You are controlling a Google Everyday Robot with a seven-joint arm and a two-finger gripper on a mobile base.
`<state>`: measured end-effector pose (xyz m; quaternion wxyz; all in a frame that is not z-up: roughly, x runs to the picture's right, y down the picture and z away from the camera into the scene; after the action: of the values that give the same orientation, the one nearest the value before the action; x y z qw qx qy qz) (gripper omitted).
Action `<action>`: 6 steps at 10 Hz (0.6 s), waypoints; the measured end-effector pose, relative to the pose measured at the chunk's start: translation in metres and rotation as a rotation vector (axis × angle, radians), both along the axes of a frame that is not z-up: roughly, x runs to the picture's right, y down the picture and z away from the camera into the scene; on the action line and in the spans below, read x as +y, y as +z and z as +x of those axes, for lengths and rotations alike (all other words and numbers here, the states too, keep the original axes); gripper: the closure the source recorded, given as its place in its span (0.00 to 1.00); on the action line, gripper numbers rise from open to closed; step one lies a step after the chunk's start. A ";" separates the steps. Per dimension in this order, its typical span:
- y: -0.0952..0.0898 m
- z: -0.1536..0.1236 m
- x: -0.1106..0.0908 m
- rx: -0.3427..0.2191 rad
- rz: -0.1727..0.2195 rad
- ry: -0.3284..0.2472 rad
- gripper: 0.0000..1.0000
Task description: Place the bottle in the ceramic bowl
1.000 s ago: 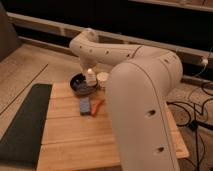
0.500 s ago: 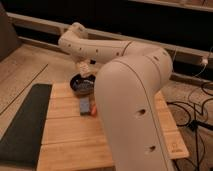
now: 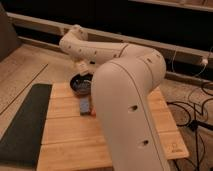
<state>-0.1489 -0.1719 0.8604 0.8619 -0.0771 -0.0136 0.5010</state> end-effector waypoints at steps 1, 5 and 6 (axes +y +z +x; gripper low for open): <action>0.009 -0.005 -0.003 -0.026 0.010 -0.003 0.99; 0.047 -0.011 0.020 -0.078 -0.044 0.000 0.99; 0.059 -0.010 0.030 -0.085 -0.075 0.007 0.99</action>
<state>-0.1587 -0.1414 0.9191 0.8552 -0.1307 -0.0318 0.5006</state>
